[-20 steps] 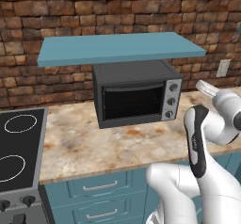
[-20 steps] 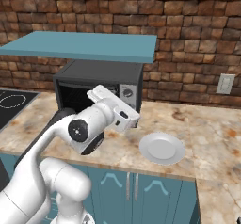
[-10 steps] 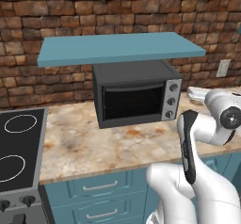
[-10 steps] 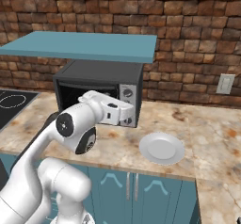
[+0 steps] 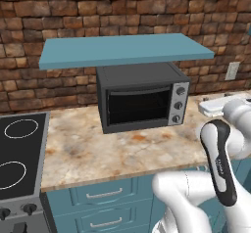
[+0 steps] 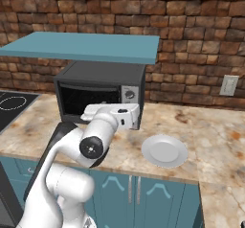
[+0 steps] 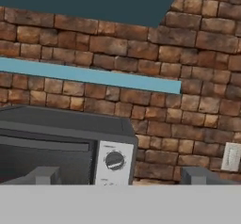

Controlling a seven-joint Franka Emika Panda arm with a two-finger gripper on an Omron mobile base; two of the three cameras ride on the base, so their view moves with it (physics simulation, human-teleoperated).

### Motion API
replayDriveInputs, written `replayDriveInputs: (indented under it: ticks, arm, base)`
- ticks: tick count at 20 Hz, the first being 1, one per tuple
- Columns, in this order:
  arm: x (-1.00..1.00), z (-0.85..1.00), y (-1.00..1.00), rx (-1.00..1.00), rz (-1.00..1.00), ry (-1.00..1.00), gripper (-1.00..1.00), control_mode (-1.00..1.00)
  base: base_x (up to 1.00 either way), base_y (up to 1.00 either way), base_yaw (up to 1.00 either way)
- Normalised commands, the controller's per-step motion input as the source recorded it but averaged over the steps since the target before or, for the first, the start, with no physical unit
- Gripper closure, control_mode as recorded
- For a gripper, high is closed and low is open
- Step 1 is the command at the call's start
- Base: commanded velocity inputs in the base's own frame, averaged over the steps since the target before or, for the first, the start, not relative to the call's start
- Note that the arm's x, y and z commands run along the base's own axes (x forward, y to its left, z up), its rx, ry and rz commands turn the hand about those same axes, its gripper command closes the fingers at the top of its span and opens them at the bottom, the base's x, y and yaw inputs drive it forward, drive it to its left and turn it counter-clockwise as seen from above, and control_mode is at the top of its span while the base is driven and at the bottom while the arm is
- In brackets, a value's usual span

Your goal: Pull the toaster oven rack outwards. Pick up the baguette from the plate and place it on the toaster oven rack. Close the toaster oven door fully and set the temperature to the lowest setting.

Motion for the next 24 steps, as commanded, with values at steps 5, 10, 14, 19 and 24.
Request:
replayDriveInputs:
  ticks: [5,10,14,19,24]
  arm:
    - [0.00,0.00,0.20,-0.03,0.06,0.00,-1.00,-1.00]
    - [0.03,-0.05,0.25,0.00,-0.05,0.00,-1.00,-1.00]
    - [0.07,-0.20,0.09,0.12,-0.02,0.01,-1.00,-1.00]
    - [0.24,-0.24,0.00,0.14,0.00,0.01,-1.00,-1.00]
    - [0.32,-0.25,0.01,0.06,0.00,0.00,-1.00,-1.00]
  base:
    - [0.00,0.00,0.00]
    - [0.00,0.00,0.00]
    - [0.00,0.00,0.00]
    - [0.00,0.00,0.00]
    - [0.00,0.00,0.00]
